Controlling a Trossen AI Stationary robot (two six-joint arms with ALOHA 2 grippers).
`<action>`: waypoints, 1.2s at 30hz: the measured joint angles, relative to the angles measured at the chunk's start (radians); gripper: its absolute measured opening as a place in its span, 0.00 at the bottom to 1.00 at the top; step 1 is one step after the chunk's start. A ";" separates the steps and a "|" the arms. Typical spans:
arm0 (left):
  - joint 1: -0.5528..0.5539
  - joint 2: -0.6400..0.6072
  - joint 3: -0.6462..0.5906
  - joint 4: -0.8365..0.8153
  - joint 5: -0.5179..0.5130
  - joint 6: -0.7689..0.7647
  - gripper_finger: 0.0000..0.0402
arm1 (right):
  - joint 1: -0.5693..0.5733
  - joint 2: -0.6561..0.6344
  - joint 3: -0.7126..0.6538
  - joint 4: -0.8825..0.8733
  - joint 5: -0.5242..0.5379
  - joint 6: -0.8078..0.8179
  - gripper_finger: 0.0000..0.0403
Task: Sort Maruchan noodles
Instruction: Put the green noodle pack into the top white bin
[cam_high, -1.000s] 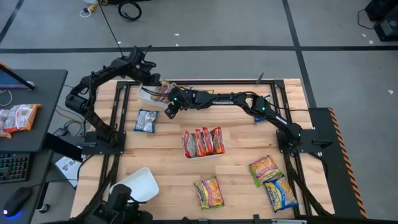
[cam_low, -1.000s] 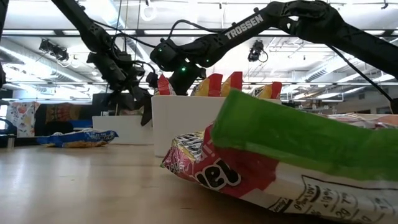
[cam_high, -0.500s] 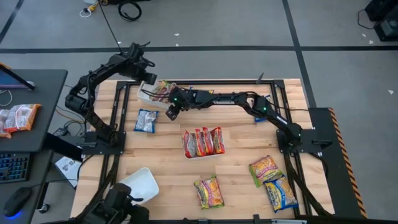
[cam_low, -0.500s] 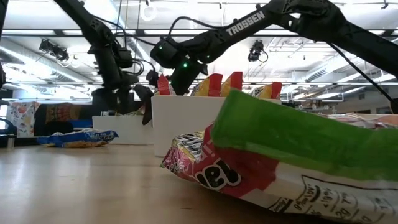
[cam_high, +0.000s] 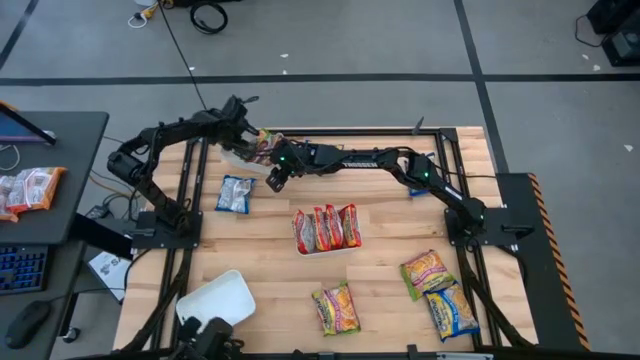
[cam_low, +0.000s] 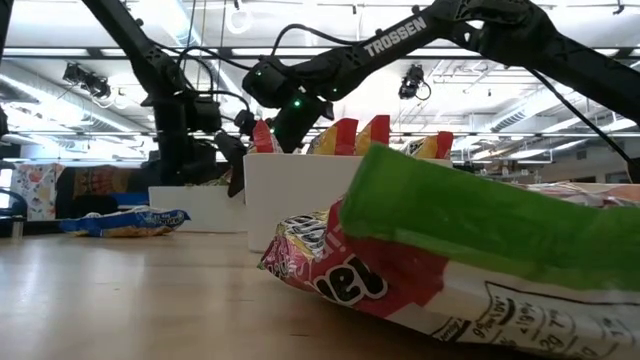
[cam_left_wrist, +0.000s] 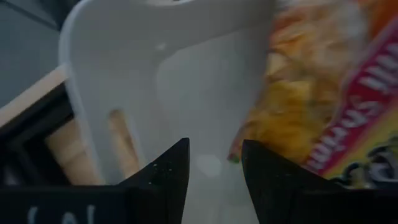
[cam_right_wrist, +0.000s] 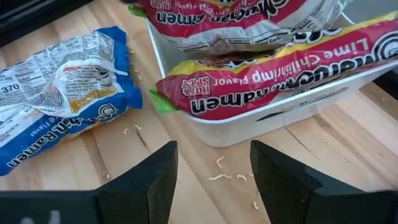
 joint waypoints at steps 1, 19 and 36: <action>-0.011 0.000 0.000 -0.003 -0.006 0.014 0.37 | 0.000 0.000 0.000 -0.001 0.000 0.001 0.51; -0.166 0.000 -0.002 -0.061 0.257 -0.011 0.35 | 0.011 0.002 -0.002 -0.036 0.015 0.026 0.51; -0.108 -0.087 0.000 -0.156 0.170 0.020 0.53 | 0.060 -0.180 -0.001 -0.328 0.022 -0.138 0.51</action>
